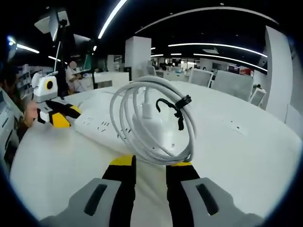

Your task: Straighten the power strip on the desk, plug the charger into it

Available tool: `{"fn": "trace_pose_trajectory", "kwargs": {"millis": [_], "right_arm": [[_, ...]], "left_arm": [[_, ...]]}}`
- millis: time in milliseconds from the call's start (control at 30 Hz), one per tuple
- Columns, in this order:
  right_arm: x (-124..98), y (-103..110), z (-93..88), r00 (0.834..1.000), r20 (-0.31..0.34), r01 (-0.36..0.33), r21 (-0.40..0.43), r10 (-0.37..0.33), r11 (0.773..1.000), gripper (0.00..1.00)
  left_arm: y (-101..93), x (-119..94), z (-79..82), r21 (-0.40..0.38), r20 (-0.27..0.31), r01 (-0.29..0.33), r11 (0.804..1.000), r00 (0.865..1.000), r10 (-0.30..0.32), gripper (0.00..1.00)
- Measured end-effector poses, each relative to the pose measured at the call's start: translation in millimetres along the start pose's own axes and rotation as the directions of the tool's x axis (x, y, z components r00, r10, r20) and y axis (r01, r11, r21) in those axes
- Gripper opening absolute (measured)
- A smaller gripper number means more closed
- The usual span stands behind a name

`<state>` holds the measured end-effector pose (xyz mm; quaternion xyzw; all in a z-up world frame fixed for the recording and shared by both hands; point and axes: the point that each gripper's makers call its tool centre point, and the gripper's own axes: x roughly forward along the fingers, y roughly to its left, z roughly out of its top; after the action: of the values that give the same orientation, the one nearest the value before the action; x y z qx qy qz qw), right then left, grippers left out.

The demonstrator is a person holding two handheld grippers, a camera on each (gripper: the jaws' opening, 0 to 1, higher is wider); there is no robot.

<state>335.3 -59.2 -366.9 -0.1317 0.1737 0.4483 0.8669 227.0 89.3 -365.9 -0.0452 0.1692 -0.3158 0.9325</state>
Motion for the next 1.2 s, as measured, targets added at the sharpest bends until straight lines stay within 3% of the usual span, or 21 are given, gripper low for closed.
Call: {"fn": "trace_pose_trajectory", "kwargs": {"millis": [1200], "right_arm": [[-17, 15, -4.3, 0.997, -0.002, 0.081, 0.090, -0.082, 0.993, 0.21]], "left_arm": [[12.9, 1, 2.6, 0.068, -0.064, 0.013, 0.998, 0.998, -0.009, 0.30]]}}
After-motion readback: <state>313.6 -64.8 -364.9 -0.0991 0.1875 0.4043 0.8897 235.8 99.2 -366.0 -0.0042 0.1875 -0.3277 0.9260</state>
